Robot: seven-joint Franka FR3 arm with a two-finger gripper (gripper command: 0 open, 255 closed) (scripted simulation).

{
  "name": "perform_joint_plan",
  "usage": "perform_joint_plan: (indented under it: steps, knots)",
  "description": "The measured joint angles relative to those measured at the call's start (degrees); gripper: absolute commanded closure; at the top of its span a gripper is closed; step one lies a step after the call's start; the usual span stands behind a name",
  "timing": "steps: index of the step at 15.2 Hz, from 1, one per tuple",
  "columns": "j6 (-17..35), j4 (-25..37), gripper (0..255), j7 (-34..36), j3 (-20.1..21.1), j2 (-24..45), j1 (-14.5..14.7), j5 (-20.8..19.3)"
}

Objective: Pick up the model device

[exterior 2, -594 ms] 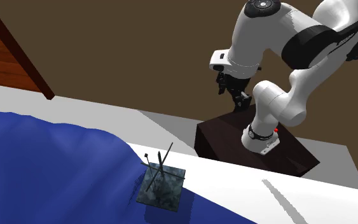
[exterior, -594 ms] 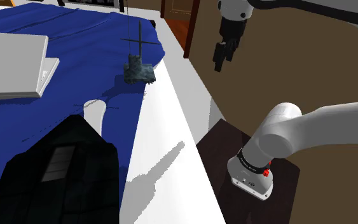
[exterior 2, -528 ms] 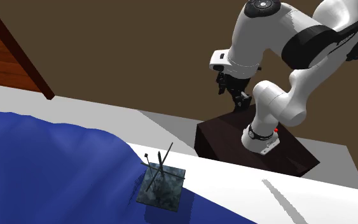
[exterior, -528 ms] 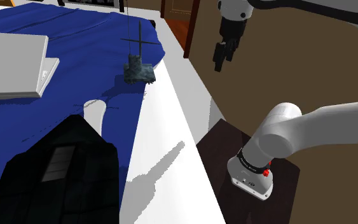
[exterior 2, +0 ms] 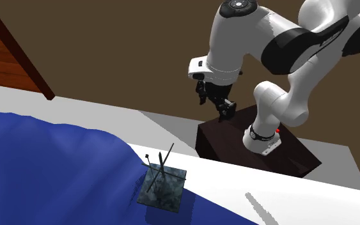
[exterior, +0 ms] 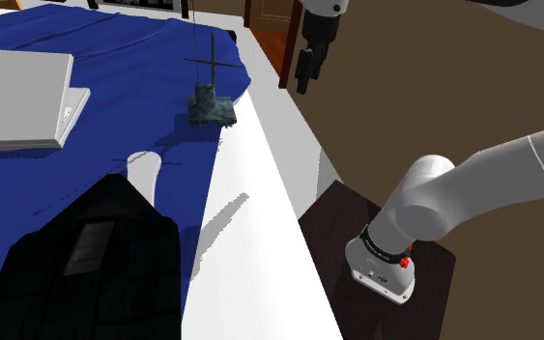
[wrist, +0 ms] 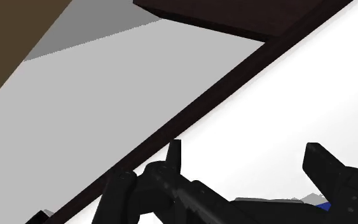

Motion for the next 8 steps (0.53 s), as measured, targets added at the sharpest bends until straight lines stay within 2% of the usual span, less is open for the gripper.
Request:
perform_joint_plan:
  steps: [5,8]
  knots:
    - [4.3,7.5,0,-6.5,-1.2,9.3,2.1,1.7]
    - [5.2,14.0,0,-10.4,-1.6,15.4,3.3,3.1]
